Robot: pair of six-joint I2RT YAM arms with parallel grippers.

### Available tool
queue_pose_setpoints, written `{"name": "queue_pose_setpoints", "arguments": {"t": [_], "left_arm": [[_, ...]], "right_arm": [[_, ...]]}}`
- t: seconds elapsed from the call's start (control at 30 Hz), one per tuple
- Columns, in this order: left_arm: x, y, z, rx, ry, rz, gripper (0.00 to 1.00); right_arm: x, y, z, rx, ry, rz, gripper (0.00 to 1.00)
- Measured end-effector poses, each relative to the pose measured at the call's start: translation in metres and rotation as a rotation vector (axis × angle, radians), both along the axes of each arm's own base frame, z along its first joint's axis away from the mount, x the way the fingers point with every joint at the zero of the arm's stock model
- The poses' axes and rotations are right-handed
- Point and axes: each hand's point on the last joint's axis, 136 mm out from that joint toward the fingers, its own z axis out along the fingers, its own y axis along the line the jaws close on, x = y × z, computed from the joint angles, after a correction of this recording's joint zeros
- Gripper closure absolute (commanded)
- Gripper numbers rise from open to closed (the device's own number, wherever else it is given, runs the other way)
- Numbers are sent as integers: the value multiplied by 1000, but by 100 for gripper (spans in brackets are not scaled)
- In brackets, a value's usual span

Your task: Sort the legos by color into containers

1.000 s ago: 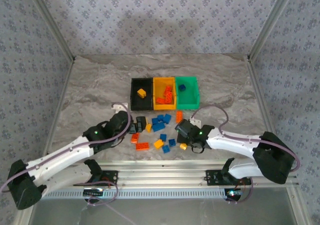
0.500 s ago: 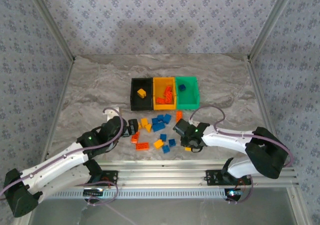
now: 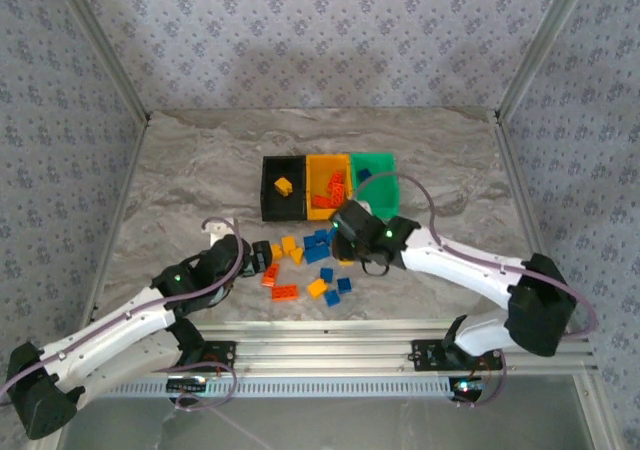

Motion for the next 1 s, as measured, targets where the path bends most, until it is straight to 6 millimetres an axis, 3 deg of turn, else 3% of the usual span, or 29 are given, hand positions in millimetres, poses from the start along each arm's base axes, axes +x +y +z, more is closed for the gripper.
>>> {"name": "queue_pose_setpoints", "arguments": {"t": [0.17, 0.3, 0.47, 0.63, 0.77, 0.83, 1.0], "left_arm": [[-7, 5, -8, -6, 26, 0, 0], [-11, 7, -13, -11, 44, -1, 0], [-16, 7, -19, -15, 68, -14, 0], [-19, 7, -24, -14, 87, -19, 0], [-20, 5, -28, -7, 109, -29, 0], [-21, 3, -32, -4, 125, -36, 0], [-23, -2, -43, 20, 172, -59, 1]], "right_arm": [[65, 60, 35, 44, -93, 85, 73], [110, 93, 30, 37, -117, 125, 72], [154, 127, 9, 36, -121, 151, 72], [182, 147, -5, 55, -120, 150, 65], [193, 154, -9, 74, -116, 148, 41], [195, 155, -9, 83, -118, 155, 34], [198, 161, 1, 112, -142, 171, 31]]}}
